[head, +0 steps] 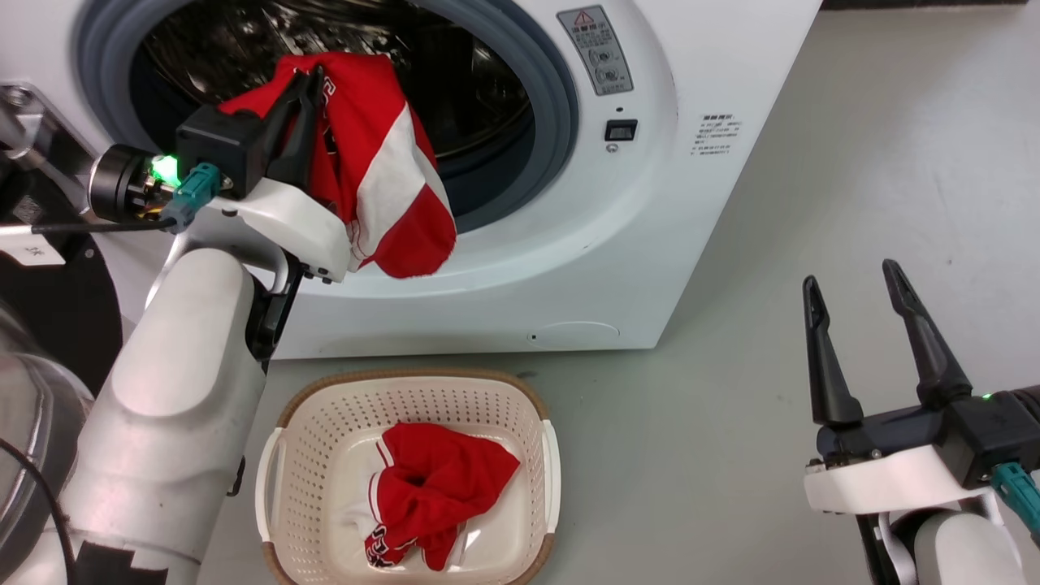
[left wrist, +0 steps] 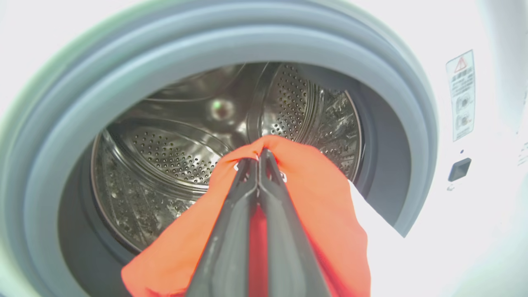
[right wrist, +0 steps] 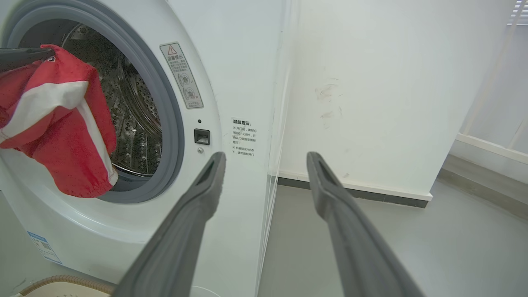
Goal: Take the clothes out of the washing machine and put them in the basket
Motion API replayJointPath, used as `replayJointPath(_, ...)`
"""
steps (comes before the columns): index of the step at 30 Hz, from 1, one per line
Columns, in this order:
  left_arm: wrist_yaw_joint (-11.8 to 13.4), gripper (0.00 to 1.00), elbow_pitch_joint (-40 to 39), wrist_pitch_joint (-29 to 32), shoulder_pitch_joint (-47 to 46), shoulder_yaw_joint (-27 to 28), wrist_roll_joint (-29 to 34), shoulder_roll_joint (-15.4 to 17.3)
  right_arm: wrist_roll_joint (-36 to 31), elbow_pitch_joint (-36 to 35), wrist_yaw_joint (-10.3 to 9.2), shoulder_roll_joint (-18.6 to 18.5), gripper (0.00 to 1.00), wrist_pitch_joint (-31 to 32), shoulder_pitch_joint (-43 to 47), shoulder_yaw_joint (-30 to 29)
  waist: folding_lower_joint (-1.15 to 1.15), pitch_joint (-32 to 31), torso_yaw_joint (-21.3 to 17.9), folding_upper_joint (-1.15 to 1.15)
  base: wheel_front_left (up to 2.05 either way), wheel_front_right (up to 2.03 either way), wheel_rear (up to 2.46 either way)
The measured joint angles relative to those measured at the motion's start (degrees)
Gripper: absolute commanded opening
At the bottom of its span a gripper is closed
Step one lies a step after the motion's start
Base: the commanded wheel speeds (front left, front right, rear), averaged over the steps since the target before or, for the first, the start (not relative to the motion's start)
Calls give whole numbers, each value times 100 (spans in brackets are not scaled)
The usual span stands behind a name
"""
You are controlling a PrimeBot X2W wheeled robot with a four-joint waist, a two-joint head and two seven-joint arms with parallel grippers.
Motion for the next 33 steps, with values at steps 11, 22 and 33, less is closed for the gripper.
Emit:
replayJointPath(11, 287, 0, -1733, 515, 803, -24, -55, 269, 29, 57, 0, 0, 100, 0, 255, 25, 0, -522, 126, 0, 0, 0, 0)
replayJointPath(22, 592, 0, -3375, 967, 1656, -48, -55, 553, 42, 63, 0, -1, 100, 1, 417, -13, 0, -672, 222, 0, 0, 0, 0)
replayJointPath(33, 764, 0, -3793, 1146, 2720, -182, -214, 639, 40, 8, 1, 0, 100, 0, 349, -21, 1, -426, 288, 0, 0, 0, 0)
